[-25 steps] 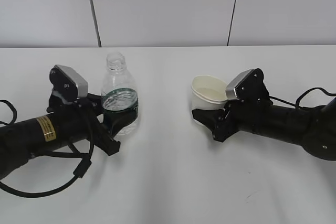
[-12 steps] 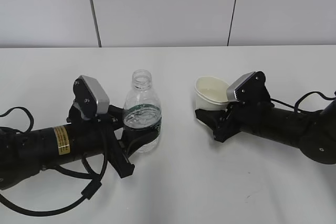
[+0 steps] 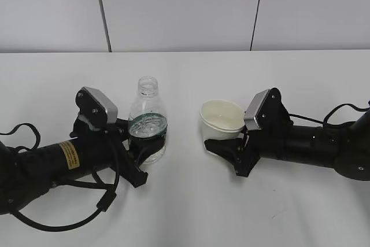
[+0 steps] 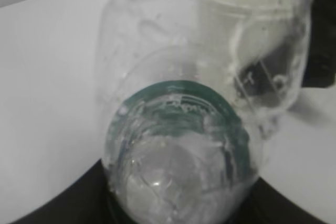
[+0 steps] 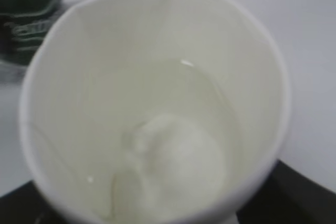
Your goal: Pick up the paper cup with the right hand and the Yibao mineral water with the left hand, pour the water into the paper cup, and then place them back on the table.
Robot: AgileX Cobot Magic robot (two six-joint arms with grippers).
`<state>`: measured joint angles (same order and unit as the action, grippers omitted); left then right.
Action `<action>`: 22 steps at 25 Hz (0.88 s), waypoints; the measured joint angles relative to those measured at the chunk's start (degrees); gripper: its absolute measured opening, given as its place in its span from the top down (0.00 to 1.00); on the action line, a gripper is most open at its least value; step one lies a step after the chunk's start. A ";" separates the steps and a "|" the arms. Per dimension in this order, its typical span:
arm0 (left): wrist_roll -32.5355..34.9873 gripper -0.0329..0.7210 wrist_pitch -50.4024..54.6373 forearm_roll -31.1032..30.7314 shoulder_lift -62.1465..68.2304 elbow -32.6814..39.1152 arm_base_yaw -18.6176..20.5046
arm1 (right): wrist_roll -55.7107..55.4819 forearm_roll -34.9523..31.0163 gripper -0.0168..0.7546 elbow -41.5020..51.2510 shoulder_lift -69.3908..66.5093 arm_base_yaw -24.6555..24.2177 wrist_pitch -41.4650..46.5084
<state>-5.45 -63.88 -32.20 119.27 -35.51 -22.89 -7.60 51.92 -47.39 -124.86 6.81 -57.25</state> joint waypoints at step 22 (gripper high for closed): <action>1.77 0.38 -1.75 8.59 1.78 -0.27 0.00 | -0.75 7.48 0.30 0.00 0.00 0.00 -3.43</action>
<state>-3.69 -65.63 -23.62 121.05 -35.79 -22.89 -8.35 59.40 -47.39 -124.86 6.81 -60.68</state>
